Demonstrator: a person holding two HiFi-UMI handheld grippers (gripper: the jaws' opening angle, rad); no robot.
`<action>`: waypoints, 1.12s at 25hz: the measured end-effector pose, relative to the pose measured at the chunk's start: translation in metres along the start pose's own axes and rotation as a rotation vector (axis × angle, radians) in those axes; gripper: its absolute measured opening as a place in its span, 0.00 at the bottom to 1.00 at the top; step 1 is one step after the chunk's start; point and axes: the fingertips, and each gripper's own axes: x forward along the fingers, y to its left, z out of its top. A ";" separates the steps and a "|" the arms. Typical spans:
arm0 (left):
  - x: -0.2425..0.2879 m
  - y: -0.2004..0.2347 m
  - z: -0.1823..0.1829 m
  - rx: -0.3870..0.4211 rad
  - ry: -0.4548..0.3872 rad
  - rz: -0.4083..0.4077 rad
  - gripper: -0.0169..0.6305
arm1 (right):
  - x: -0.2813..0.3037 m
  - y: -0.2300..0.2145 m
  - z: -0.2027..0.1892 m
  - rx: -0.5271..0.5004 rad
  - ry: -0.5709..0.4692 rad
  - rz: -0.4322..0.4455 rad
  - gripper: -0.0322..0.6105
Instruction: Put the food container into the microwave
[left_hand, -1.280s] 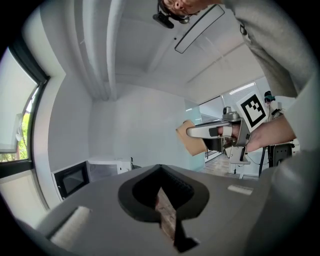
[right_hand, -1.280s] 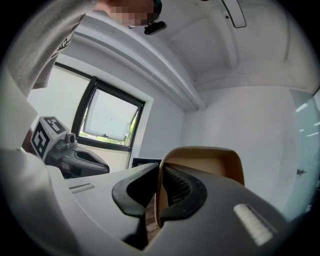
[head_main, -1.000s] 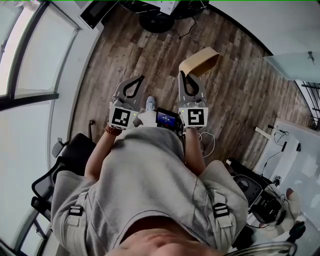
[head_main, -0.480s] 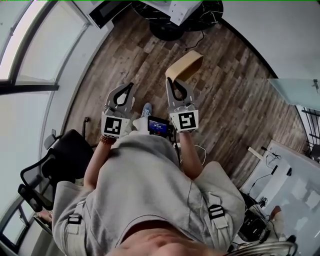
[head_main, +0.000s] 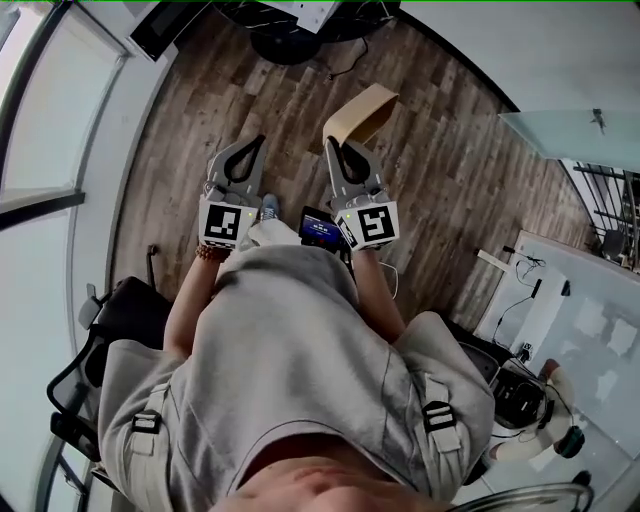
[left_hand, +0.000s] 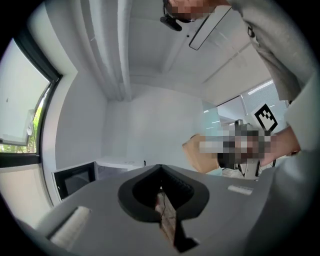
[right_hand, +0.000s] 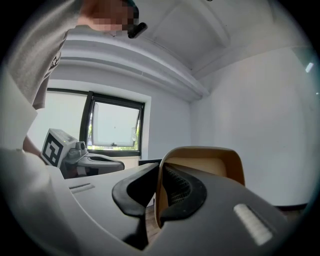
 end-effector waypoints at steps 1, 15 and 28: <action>0.004 0.005 0.004 -0.006 -0.007 -0.002 0.02 | 0.001 -0.004 0.002 -0.007 0.003 -0.013 0.10; 0.016 0.130 0.004 -0.031 -0.015 0.019 0.02 | 0.110 -0.003 0.038 -0.043 -0.019 -0.076 0.10; 0.057 0.215 0.015 -0.024 -0.026 -0.058 0.02 | 0.214 0.007 0.057 -0.052 -0.008 -0.095 0.10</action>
